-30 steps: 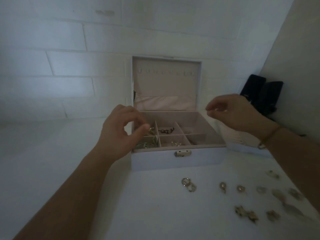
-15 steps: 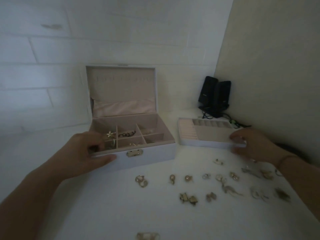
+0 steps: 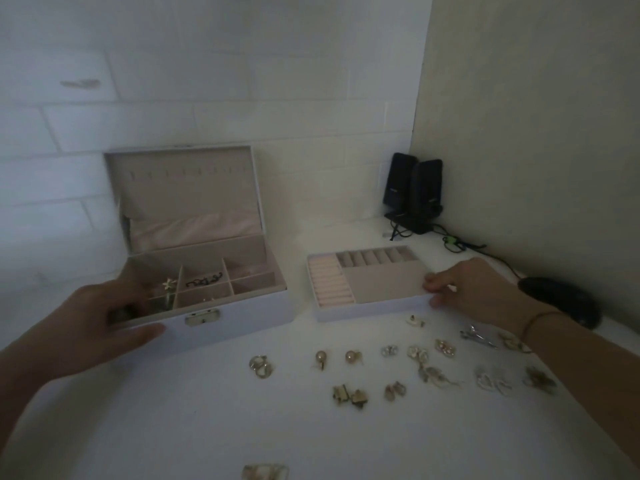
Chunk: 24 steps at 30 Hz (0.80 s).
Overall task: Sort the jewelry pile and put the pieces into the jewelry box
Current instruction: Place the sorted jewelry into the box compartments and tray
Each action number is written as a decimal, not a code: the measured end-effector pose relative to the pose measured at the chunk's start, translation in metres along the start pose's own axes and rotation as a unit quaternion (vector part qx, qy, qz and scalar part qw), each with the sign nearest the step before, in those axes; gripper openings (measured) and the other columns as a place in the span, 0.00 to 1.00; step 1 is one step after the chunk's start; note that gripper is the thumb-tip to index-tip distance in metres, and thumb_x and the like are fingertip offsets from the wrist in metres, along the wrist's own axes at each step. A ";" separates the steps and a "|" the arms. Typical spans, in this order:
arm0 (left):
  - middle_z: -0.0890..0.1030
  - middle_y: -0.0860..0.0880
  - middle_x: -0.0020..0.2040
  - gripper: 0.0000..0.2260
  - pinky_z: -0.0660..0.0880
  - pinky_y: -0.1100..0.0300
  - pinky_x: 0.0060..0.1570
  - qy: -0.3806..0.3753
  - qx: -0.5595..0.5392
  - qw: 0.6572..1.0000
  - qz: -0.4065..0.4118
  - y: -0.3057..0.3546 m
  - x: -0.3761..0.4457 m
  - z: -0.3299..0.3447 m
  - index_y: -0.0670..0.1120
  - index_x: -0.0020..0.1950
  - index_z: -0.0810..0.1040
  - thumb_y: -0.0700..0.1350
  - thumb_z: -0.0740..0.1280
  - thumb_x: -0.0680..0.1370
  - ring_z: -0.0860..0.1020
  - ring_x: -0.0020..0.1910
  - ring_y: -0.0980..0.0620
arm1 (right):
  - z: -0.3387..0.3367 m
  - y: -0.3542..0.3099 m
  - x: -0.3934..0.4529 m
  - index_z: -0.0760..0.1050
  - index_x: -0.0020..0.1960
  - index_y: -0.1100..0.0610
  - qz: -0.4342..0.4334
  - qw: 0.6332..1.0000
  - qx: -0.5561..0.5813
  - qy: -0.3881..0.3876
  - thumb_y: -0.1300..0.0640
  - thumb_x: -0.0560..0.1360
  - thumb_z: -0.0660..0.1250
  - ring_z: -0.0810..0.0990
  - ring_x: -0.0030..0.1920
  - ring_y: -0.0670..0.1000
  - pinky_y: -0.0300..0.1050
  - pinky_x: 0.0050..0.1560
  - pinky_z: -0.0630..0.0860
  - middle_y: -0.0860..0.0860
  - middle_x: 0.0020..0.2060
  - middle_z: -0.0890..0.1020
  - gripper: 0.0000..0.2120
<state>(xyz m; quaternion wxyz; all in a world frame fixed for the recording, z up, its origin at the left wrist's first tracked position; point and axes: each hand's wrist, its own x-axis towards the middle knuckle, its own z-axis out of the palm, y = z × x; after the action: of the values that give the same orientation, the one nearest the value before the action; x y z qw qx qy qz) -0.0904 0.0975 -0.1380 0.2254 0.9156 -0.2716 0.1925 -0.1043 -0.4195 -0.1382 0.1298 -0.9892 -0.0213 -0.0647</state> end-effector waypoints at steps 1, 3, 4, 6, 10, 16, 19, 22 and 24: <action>0.79 0.61 0.42 0.19 0.70 0.69 0.33 0.006 0.001 1.000 0.000 0.004 0.000 -0.002 0.62 0.41 0.76 0.75 0.61 0.68 0.76 0.35 0.64 | 0.000 -0.001 -0.001 0.81 0.57 0.54 -0.016 1.000 -0.005 0.008 0.53 0.71 0.74 0.78 0.59 0.46 0.27 0.55 0.61 0.49 0.59 0.81 0.16; 0.80 0.58 0.44 0.17 0.72 0.65 0.40 0.043 -0.011 0.999 0.011 0.018 0.003 -0.003 0.57 0.46 0.78 0.69 0.65 0.71 0.77 0.41 0.63 | -0.001 0.000 -0.002 0.83 0.52 0.51 -0.034 0.999 -0.007 0.020 0.48 0.73 0.71 0.80 0.49 0.43 0.26 0.48 0.67 0.46 0.50 0.84 0.12; 0.80 0.56 0.45 0.16 0.73 0.63 0.43 0.066 -0.014 0.998 0.019 0.029 0.008 0.000 0.54 0.48 0.79 0.65 0.66 0.72 0.78 0.44 0.60 | -0.002 0.001 -0.002 0.84 0.50 0.50 -0.033 0.999 0.005 0.029 0.47 0.73 0.69 0.79 0.44 0.42 0.24 0.43 0.66 0.44 0.45 0.84 0.10; 0.80 0.55 0.44 0.15 0.73 0.62 0.46 0.094 0.007 0.994 0.051 0.061 0.028 0.011 0.49 0.47 0.80 0.59 0.64 0.73 0.77 0.44 0.56 | 0.000 0.004 0.001 0.82 0.47 0.51 -0.022 0.995 0.048 0.079 0.49 0.72 0.71 0.77 0.37 0.40 0.25 0.39 0.66 0.41 0.37 0.80 0.07; 0.81 0.55 0.47 0.16 0.77 0.57 0.44 0.025 0.096 0.988 0.116 0.118 0.070 0.056 0.52 0.49 0.81 0.61 0.62 0.74 0.80 0.44 0.52 | 0.013 0.005 0.013 0.76 0.43 0.51 0.092 0.991 0.016 0.097 0.47 0.72 0.71 0.73 0.39 0.48 0.40 0.42 0.67 0.48 0.37 0.77 0.08; 0.82 0.53 0.51 0.20 0.78 0.52 0.46 0.012 0.133 0.986 0.098 0.124 0.085 0.098 0.51 0.55 0.81 0.62 0.59 0.75 0.80 0.48 0.47 | 0.011 0.001 0.013 0.75 0.40 0.53 0.123 0.984 -0.037 0.126 0.47 0.76 0.65 0.76 0.39 0.51 0.43 0.41 0.69 0.48 0.34 0.76 0.11; 0.81 0.51 0.56 0.24 0.77 0.53 0.51 0.062 0.068 0.992 0.087 0.118 0.076 0.096 0.50 0.65 0.77 0.61 0.60 0.75 0.80 0.52 0.47 | -0.023 -0.027 0.008 0.76 0.46 0.58 0.096 0.924 0.331 0.165 0.51 0.79 0.61 0.78 0.36 0.51 0.44 0.37 0.73 0.49 0.33 0.80 0.11; 0.77 0.55 0.61 0.31 0.76 0.54 0.52 0.083 -0.020 0.996 0.040 0.114 0.071 0.092 0.54 0.74 0.64 0.64 0.60 0.74 0.75 0.56 0.53 | -0.038 -0.077 0.009 0.73 0.59 0.56 0.005 0.804 0.595 -0.006 0.53 0.82 0.54 0.84 0.43 0.54 0.49 0.45 0.80 0.51 0.43 0.85 0.12; 0.73 0.56 0.65 0.35 0.77 0.52 0.51 0.097 -0.058 0.993 0.027 0.114 0.072 0.091 0.56 0.77 0.56 0.65 0.60 0.73 0.74 0.56 0.54 | -0.026 -0.100 0.008 0.70 0.65 0.55 -0.042 0.820 0.563 -0.089 0.57 0.80 0.58 0.84 0.50 0.52 0.47 0.52 0.80 0.52 0.48 0.85 0.14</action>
<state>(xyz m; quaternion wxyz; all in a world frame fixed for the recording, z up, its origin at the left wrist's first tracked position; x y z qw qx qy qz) -0.0793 -0.0646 -0.1436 0.2985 0.8704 -0.2838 0.2699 -0.1052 -0.3292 -0.0871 0.6592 -0.7432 -0.1070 0.0413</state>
